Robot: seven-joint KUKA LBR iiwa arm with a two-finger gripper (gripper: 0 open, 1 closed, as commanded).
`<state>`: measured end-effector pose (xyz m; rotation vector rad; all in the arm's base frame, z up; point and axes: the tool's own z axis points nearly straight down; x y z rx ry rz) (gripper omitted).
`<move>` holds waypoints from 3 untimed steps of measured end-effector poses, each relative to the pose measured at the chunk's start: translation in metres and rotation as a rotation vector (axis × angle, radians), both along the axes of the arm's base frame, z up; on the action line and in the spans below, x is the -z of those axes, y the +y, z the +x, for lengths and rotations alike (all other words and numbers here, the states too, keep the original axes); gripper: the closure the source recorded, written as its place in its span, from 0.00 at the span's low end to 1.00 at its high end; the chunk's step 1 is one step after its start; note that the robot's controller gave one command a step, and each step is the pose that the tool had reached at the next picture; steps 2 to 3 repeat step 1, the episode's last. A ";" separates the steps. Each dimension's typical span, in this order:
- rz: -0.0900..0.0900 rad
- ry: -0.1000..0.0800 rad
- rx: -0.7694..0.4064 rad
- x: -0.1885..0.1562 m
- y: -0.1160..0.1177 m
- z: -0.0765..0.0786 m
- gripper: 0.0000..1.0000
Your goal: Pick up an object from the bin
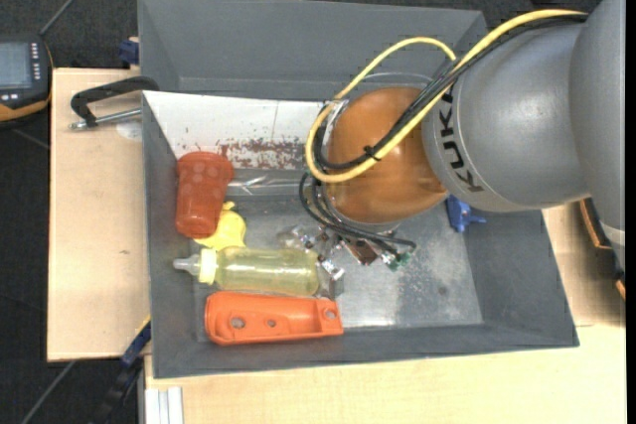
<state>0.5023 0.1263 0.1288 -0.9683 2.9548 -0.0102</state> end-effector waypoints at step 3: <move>0.000 0.007 0.001 -0.090 0.009 0.024 1.00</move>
Offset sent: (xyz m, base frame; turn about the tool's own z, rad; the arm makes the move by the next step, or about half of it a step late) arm 0.0000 0.0000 0.0000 0.0000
